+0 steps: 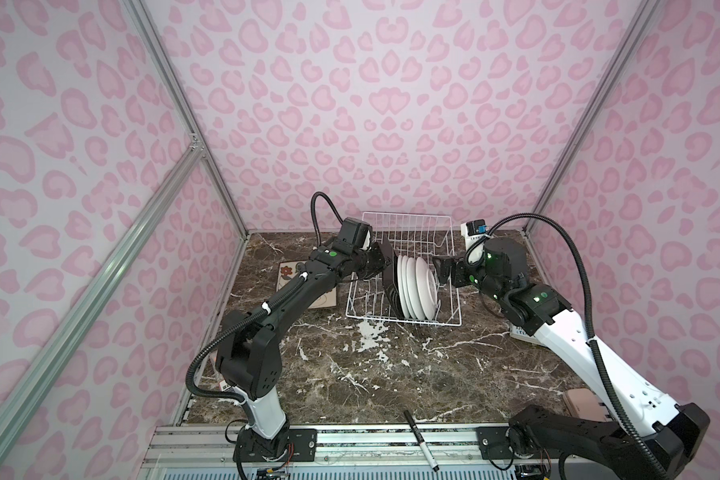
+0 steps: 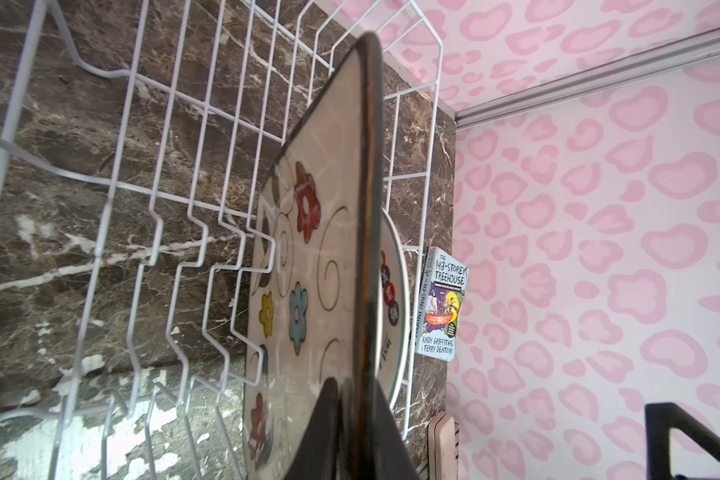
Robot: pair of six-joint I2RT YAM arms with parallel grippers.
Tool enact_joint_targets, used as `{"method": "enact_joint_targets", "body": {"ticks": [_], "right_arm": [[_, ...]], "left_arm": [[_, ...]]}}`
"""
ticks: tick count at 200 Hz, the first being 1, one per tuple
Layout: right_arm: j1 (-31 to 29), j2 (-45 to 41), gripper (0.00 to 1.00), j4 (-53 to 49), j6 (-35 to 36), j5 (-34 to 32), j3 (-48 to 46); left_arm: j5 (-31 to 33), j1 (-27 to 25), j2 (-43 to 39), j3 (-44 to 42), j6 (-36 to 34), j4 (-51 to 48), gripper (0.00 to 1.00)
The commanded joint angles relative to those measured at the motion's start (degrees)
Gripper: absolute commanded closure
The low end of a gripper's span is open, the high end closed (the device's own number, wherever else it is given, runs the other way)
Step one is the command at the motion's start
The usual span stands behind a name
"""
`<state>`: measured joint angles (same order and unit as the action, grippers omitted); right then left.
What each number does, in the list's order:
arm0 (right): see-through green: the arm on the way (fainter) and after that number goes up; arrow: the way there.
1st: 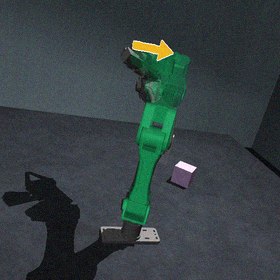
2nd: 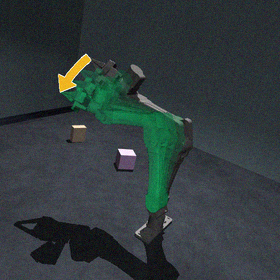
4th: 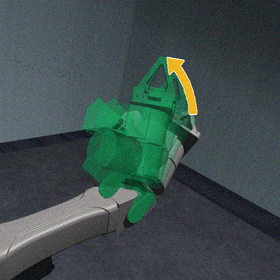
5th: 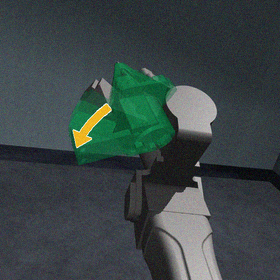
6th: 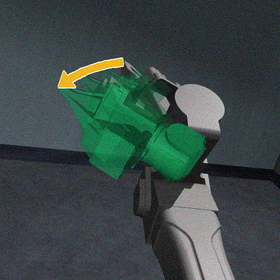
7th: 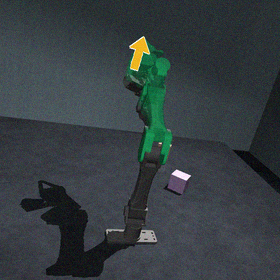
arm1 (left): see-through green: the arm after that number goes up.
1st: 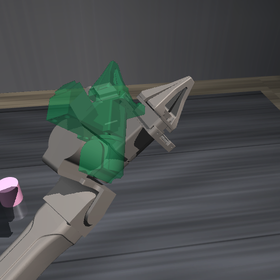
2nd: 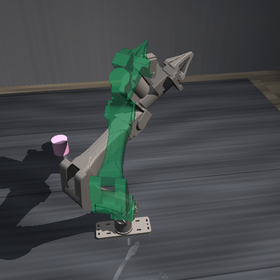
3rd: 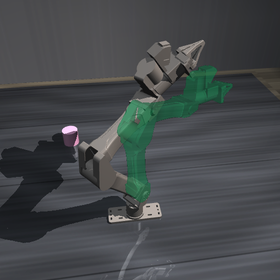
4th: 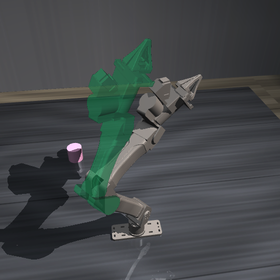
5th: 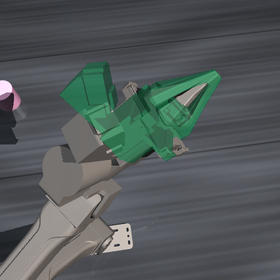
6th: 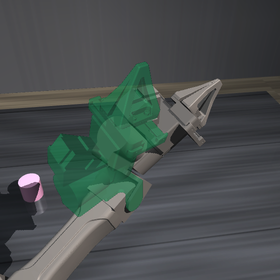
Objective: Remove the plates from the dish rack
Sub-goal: 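Hold the grasped plate with the left gripper while the right gripper steadies the white plates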
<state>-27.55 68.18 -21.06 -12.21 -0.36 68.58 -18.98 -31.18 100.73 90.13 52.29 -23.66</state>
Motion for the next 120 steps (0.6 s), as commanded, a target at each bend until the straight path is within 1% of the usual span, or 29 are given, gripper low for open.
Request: {"method": "enact_joint_targets", "body": {"ticks": [1, 52, 120], "right_arm": [[0.39, 0.11, 0.01, 0.59, 0.87, 0.28, -0.18], [1.38, 0.03, 0.01, 0.57, 0.88, 0.97, -0.76], [1.97, 0.68, 0.01, 0.99, 0.69, 2.03, -1.19]], "left_arm": [[-3.25, -0.87, 0.07, 1.98, 3.23, 9.41, 0.96], [-3.80, -1.96, 1.19, 1.54, 4.93, 10.50, 0.96], [-2.39, -2.00, 0.11, 3.30, 1.20, 6.46, 0.96]]}}
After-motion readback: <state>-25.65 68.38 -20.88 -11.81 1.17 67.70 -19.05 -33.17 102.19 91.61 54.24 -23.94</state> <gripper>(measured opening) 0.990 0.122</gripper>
